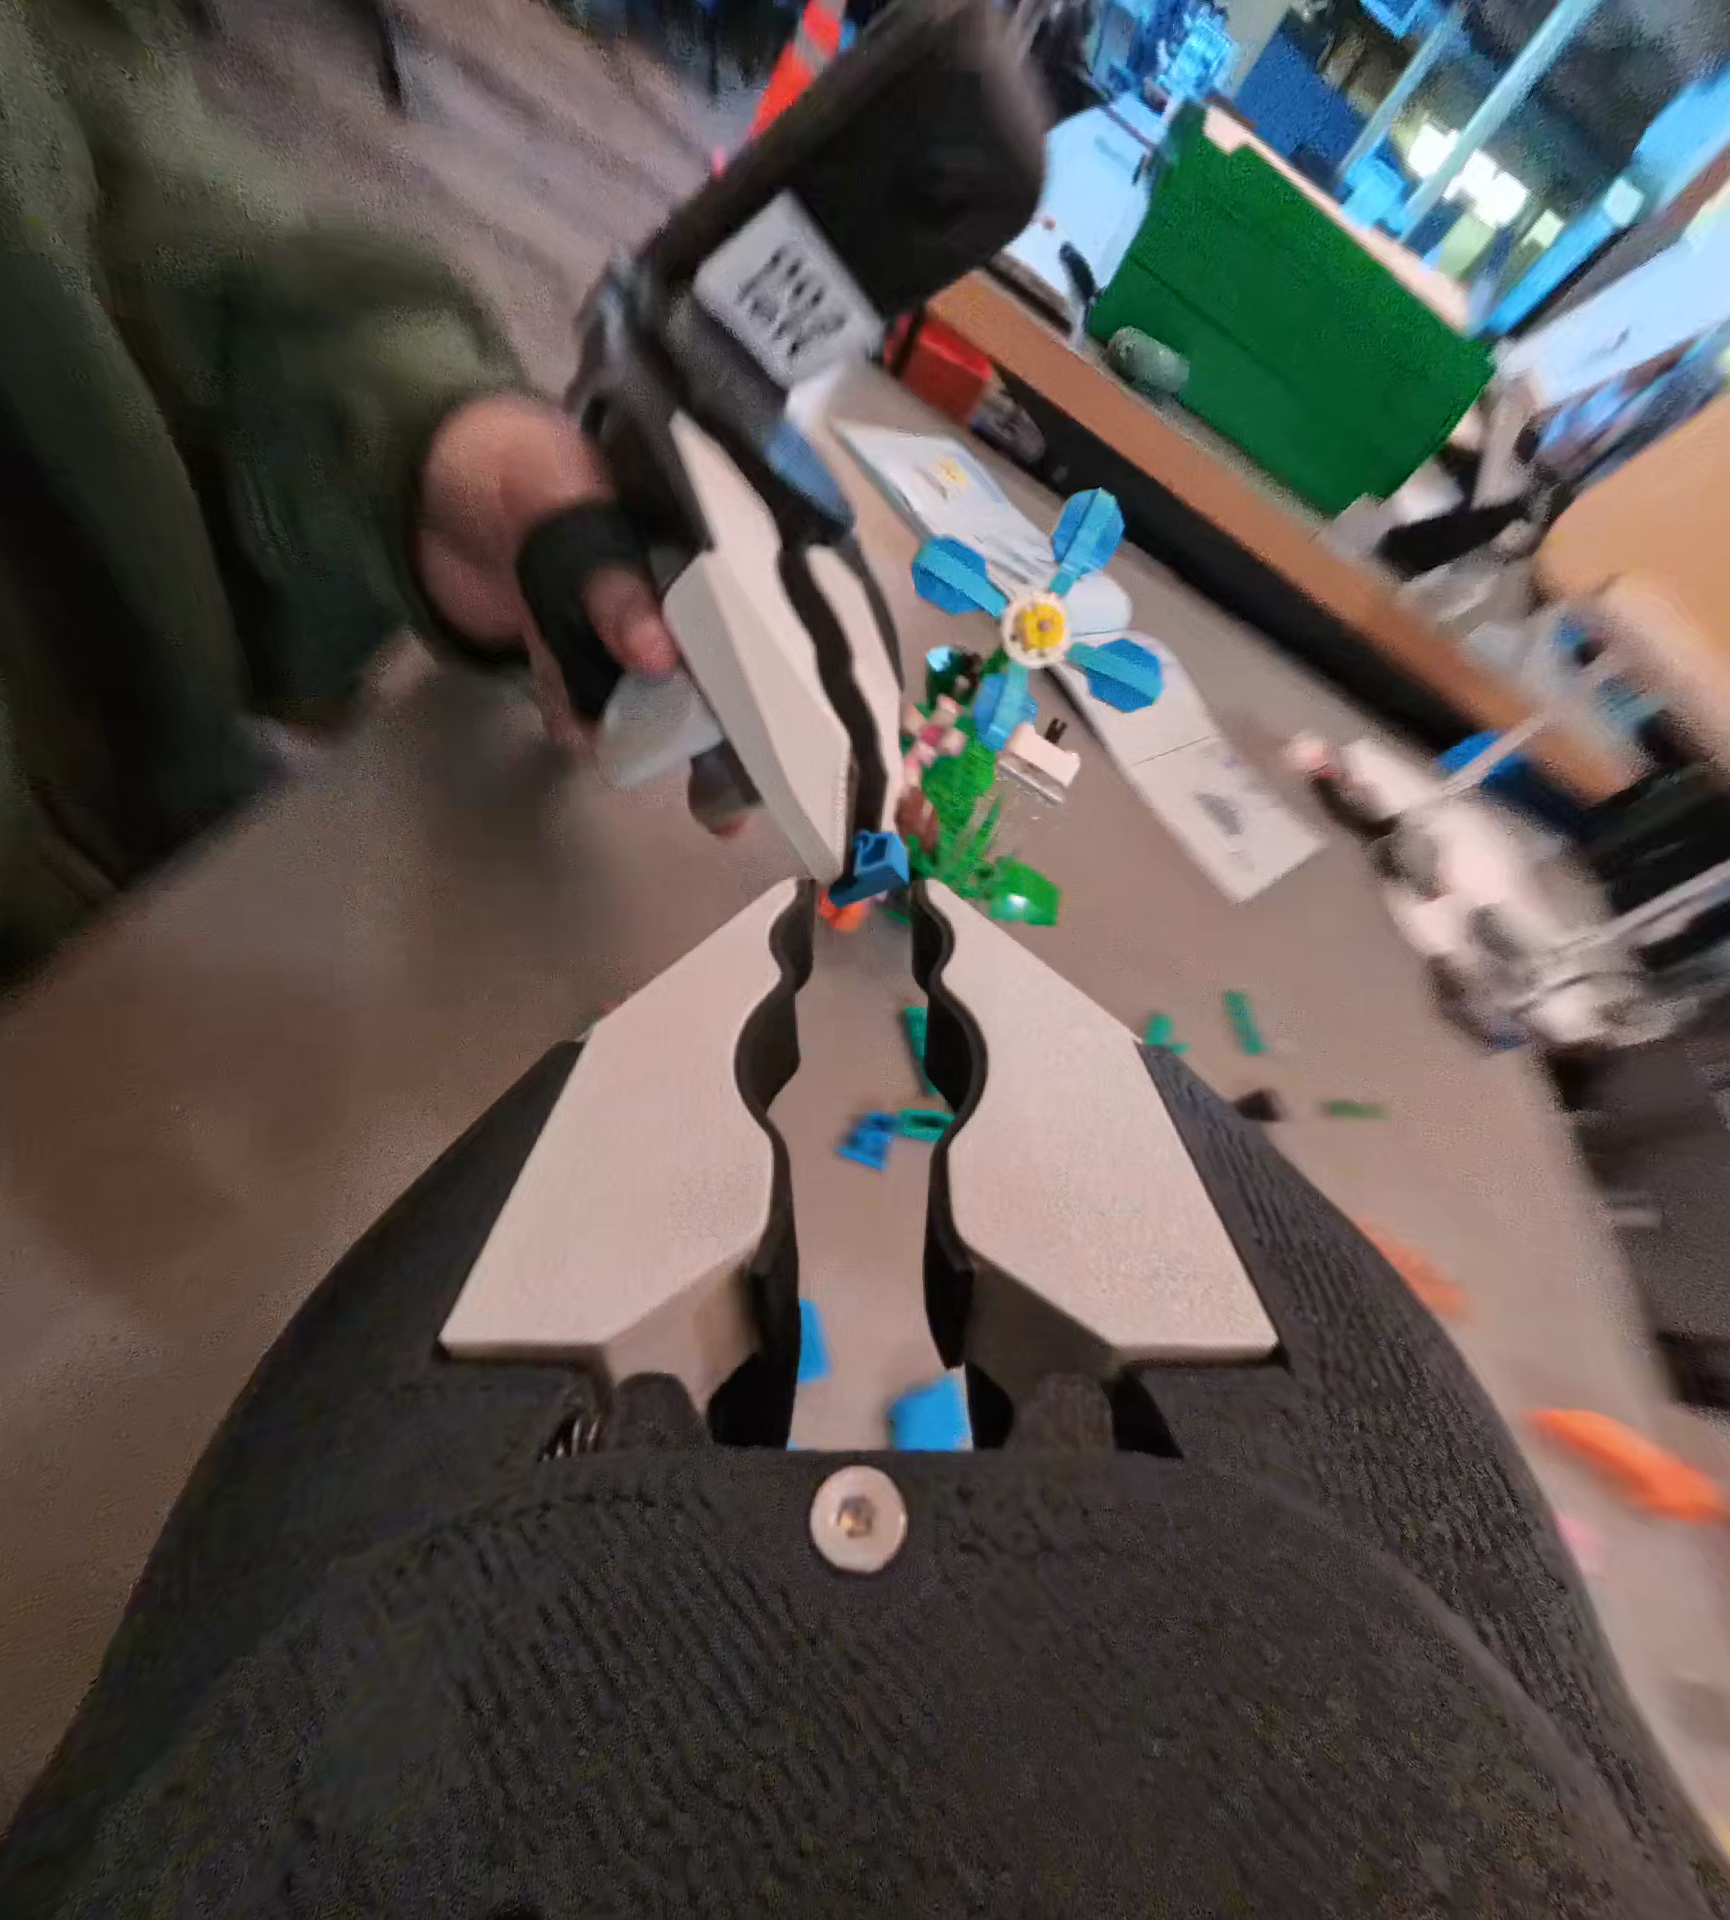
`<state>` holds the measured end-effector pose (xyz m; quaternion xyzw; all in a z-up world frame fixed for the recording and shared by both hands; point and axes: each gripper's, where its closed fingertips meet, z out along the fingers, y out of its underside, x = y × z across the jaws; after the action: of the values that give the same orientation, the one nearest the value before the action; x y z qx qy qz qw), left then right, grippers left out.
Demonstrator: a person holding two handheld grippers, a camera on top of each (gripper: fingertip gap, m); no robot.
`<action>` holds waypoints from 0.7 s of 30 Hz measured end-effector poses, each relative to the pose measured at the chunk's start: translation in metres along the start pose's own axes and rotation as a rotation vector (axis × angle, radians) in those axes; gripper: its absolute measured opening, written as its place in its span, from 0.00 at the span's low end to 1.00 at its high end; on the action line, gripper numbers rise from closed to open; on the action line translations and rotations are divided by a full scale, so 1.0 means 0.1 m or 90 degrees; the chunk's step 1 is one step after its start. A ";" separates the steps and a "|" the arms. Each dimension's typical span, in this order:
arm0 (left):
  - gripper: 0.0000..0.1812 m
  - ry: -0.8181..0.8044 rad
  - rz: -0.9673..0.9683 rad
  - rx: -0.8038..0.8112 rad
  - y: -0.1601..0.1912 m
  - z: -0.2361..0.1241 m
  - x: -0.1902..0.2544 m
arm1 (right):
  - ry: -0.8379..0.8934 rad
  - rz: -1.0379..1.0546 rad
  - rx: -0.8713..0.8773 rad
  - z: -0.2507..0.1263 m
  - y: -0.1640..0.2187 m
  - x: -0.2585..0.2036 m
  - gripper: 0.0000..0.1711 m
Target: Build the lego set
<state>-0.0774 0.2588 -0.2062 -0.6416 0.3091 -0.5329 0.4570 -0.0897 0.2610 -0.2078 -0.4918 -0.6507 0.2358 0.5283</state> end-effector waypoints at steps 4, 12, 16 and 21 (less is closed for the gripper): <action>0.01 0.046 -0.033 0.043 -0.11 -0.04 0.06 | -0.089 0.269 0.101 -0.05 -0.17 0.01 0.07; 0.01 0.077 0.009 0.047 -0.11 -0.05 0.18 | -0.159 0.426 0.167 -0.11 -0.23 -0.04 0.01; 0.01 0.065 0.043 0.025 -0.04 -0.01 0.17 | -0.159 0.457 0.173 -0.13 -0.21 -0.08 0.05; 0.01 0.074 0.056 0.010 0.01 0.02 0.20 | -0.152 0.471 0.170 -0.16 -0.17 -0.11 0.03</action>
<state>-0.0710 0.2410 -0.1989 -0.5920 0.3586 -0.5509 0.4664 -0.0823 0.2411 -0.1938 -0.5889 -0.4503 0.5477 0.3879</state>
